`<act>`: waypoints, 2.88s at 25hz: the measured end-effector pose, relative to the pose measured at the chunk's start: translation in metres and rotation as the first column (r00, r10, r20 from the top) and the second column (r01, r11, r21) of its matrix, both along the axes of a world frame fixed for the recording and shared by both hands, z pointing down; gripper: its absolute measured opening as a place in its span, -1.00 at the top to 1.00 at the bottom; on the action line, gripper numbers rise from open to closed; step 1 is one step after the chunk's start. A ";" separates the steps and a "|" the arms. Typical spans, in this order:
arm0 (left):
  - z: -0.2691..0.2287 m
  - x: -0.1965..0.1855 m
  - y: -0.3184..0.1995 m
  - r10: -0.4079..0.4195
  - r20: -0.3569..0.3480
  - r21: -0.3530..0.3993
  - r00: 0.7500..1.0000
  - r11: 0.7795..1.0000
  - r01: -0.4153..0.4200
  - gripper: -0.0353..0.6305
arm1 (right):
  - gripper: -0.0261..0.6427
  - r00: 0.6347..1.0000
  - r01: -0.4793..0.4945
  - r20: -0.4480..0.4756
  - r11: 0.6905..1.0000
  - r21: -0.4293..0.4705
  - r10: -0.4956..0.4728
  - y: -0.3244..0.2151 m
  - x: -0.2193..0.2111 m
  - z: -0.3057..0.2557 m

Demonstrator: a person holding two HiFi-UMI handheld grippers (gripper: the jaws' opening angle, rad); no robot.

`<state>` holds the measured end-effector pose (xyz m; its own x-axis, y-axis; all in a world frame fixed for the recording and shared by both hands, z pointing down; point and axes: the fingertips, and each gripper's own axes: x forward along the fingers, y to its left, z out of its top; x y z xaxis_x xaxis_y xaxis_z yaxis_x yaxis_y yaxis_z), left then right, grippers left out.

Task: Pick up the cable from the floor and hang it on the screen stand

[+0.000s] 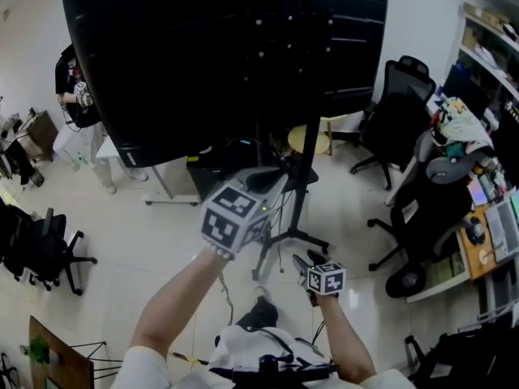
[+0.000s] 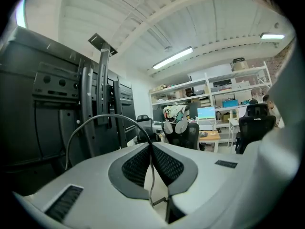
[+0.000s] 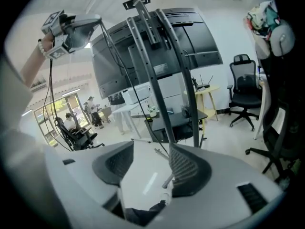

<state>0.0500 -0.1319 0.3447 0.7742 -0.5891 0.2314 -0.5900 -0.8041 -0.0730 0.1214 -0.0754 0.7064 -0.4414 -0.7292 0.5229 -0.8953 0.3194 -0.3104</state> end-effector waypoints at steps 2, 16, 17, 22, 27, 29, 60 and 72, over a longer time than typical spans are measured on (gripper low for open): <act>-0.016 0.001 0.000 0.014 -0.011 0.010 1.000 1.000 -0.014 0.85 | 0.13 1.000 0.012 -0.027 0.999 0.030 -0.011 -0.011 -0.005 -0.011; -0.117 0.007 0.000 0.070 -0.051 0.127 0.996 0.990 -0.063 0.85 | 0.11 0.994 0.058 -0.097 0.996 0.065 -0.051 -0.061 -0.021 -0.013; -0.122 0.006 -0.001 0.068 -0.051 0.134 0.996 0.989 -0.061 0.84 | 0.11 0.994 0.057 -0.098 0.997 0.060 -0.051 -0.062 -0.023 -0.010; -0.146 0.000 -0.007 0.061 -0.062 0.166 0.996 0.985 -0.050 0.84 | 0.11 0.991 0.080 -0.115 0.995 0.052 -0.074 -0.071 -0.038 -0.003; -0.158 -0.003 -0.014 0.055 -0.060 0.180 0.997 0.983 -0.043 0.84 | 0.11 0.990 0.100 -0.110 0.993 0.058 -0.093 -0.084 -0.051 -0.004; -0.162 -0.003 -0.016 0.055 -0.061 0.187 0.997 0.981 -0.042 0.84 | 0.11 0.989 0.099 -0.120 0.993 0.065 -0.090 -0.092 -0.052 -0.006; -0.138 -0.089 -0.086 -0.146 -0.124 0.094 0.981 0.983 0.158 0.85 | 0.82 0.992 -0.002 -0.125 0.978 0.210 0.029 -0.164 0.001 -0.066; -0.054 -0.114 -0.065 -0.208 -0.094 -0.012 0.974 0.978 0.208 0.85 | 0.83 0.995 0.092 -0.093 0.756 0.648 -0.042 -0.202 -0.003 -0.324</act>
